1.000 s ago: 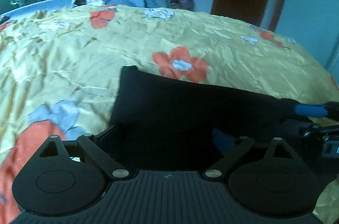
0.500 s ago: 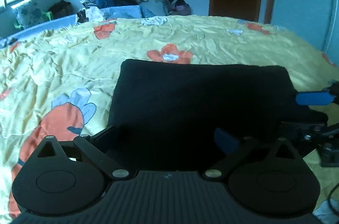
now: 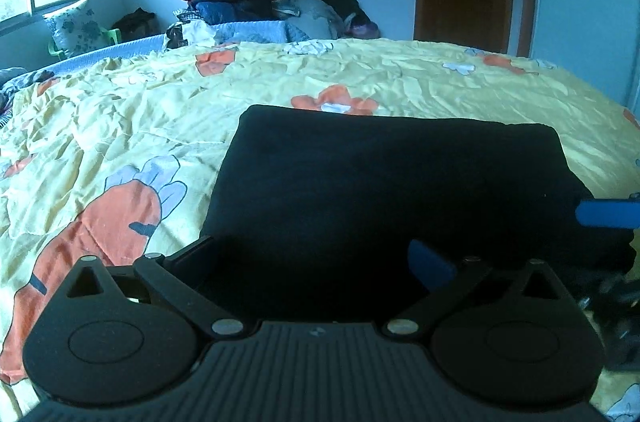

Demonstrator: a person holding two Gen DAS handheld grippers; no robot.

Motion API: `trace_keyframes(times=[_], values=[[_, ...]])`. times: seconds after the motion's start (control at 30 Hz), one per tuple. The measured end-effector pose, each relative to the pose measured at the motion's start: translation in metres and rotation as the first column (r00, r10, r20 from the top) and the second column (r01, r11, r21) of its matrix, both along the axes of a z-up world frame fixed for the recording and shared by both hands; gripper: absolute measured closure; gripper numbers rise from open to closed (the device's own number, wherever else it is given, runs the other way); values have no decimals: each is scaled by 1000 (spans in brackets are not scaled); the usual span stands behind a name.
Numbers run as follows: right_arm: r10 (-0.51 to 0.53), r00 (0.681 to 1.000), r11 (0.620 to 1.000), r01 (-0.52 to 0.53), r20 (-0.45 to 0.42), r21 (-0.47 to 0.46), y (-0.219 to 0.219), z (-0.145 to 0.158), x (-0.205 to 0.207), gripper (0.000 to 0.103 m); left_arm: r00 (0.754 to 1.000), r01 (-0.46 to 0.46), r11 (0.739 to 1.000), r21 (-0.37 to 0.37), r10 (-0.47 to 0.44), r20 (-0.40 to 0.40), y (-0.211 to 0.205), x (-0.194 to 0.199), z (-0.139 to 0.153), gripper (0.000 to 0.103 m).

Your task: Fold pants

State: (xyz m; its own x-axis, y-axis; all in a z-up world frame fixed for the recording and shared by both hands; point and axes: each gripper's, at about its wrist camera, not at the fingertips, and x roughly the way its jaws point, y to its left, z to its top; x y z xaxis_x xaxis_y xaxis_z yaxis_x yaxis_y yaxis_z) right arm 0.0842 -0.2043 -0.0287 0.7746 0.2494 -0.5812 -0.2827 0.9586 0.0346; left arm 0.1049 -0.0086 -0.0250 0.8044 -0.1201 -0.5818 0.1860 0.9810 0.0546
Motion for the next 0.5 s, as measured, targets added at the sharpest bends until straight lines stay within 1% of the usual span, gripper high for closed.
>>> trace_keyframes(times=[0.13, 0.3, 0.5], values=[[-19, 1000, 1000, 18, 20, 21, -2, -6, 1, 21, 1000, -2, 1000, -1, 2, 6, 0, -1, -1, 0], [-34, 998, 999, 34, 55, 8, 3, -11, -4, 18, 1000, -7, 1000, 6, 7, 15, -1, -2, -1, 0], [-36, 998, 999, 35, 59, 8, 3, -11, -4, 16, 1000, -9, 1000, -6, 9, 13, 1, -2, -2, 0]])
